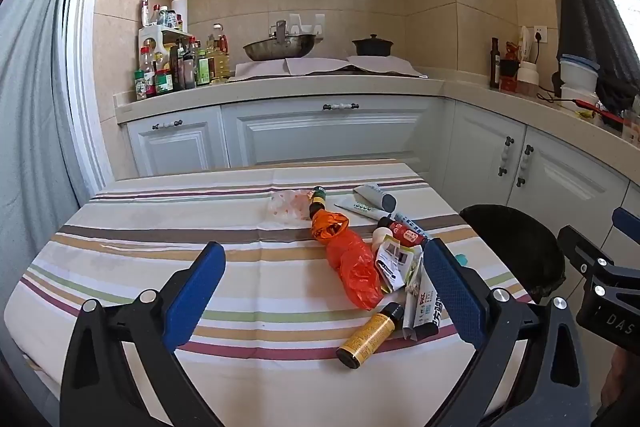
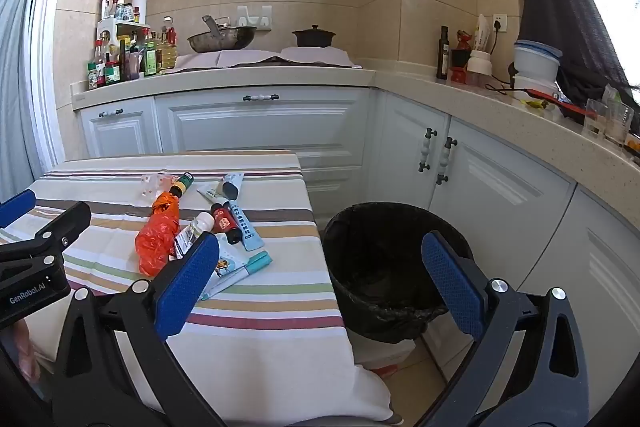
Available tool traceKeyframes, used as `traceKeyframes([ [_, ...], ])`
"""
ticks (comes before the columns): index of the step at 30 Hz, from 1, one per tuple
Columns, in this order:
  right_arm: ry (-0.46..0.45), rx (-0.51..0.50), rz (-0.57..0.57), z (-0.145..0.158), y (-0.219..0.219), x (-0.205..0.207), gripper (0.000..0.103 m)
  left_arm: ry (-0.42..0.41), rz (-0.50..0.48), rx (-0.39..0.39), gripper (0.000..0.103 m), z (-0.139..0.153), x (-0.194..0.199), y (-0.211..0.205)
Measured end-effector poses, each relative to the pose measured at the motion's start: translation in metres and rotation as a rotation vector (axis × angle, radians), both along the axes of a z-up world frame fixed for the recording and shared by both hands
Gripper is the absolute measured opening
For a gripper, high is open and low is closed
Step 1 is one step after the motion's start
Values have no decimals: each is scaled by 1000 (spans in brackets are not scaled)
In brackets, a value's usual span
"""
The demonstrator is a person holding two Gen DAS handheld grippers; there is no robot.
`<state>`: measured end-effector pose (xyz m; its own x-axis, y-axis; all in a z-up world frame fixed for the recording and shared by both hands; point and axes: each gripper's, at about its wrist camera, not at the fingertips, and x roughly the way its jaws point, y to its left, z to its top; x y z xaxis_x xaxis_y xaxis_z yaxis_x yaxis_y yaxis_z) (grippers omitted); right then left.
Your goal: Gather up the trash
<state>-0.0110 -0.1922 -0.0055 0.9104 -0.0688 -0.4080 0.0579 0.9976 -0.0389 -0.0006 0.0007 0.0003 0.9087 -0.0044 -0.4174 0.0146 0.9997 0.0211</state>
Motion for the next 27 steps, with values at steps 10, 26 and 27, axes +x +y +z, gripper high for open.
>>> traceKeyframes([
  [10,5,0,0,-1,0,1,99,16,-1,1,97,0,2,1],
  [26,7,1,0,0,0,1,99,22,-1,4,97,-1,1,-1],
  [27,7,1,0,0,1,1,99,23,-1,2,97,-1,0,0],
])
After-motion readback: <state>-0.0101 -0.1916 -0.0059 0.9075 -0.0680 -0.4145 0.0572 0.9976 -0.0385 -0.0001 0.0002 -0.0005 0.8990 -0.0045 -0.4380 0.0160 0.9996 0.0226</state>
